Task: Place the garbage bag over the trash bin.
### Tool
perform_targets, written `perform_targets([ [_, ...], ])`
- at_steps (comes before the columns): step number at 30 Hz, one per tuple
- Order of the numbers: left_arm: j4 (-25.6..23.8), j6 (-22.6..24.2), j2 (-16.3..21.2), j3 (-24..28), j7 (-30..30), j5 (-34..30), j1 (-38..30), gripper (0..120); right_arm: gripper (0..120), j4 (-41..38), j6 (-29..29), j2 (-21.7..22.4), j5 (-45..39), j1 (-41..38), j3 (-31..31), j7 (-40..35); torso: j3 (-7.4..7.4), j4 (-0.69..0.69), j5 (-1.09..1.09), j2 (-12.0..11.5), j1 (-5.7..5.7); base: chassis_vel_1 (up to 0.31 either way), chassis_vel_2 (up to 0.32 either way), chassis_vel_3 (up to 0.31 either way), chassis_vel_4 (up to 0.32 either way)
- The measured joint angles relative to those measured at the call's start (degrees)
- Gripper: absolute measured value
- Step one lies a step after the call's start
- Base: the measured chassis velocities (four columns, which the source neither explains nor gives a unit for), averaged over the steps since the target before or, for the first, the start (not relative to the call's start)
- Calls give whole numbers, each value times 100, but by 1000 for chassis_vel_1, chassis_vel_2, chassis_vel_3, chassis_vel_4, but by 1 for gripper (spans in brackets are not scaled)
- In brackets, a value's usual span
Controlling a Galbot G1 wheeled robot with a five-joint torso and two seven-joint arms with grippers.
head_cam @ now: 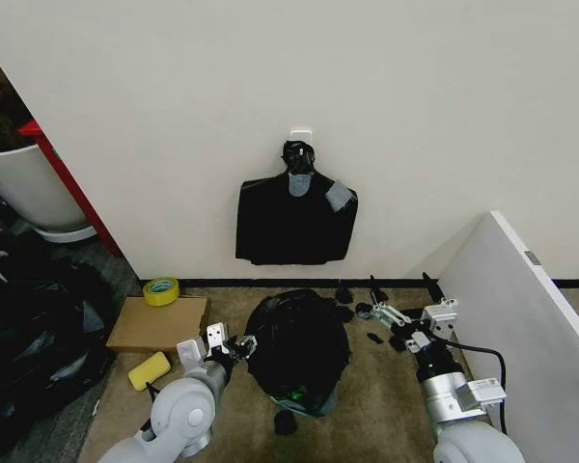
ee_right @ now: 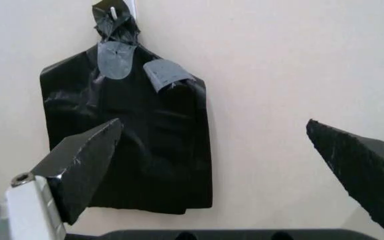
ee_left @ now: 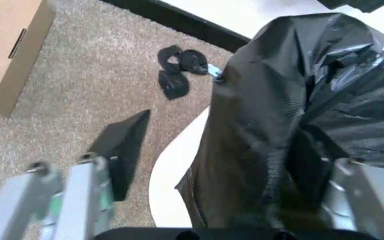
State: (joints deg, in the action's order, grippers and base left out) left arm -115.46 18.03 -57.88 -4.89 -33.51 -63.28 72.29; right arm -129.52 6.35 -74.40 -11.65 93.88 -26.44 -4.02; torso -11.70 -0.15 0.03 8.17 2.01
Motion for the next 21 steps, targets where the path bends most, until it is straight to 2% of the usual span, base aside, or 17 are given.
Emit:
perform_targets([
  [4, -6, 2, -6, -15, 17, -55, 43, 87, 100, -57, 0, -7, -2, 47, -8, 6, 0, 0, 0, 0, 0, 0, 0, 0, 0],
  [5, 22, -11, -18, -38, 55, -198, 51, 93, 100, -77, 0, -8, -5, 59, -22, 13, 0, 0, 0, 0, 0, 0, 0, 0, 0],
  [8, 33, -180, -31, -89, 278, -336, 98, 99, 100, -112, 1, -7, -20, 92, -39, 24, 0, 0, 0, 0, 0, 0, 0, 0, 0],
  [11, -45, -302, -28, -121, 430, -295, 159, 100, 100, -116, 8, -17, -21, 116, -45, 25, 0, 0, -1, 0, 0, 0, 0, 0, 0],
  [14, -232, -489, -2, -143, 659, 201, 317, 100, 100, -61, 118, -95, -6, 134, -67, 24, 0, 0, 0, 0, 0, 0, 0, 0, 0],
  [15, -330, -633, 18, -145, 790, 610, 432, 100, 100, 8, 207, -149, -12, 144, -78, 10, 0, 0, 0, 0, 0, 0, 0, 0, 0],
  [16, -330, -633, 18, -145, 790, 610, 432, 100, 100, 8, 207, -149, -12, 144, -78, 10, 0, 0, 0, 0, 0, 0, 0, 0, 0],
  [21, -582, -1354, -20, -161, 1221, 2223, 873, 100, 100, 309, 619, -428, 60, 215, -185, -21, 0, 0, 1, 0, 0, 0, 0, 0, 0],
])
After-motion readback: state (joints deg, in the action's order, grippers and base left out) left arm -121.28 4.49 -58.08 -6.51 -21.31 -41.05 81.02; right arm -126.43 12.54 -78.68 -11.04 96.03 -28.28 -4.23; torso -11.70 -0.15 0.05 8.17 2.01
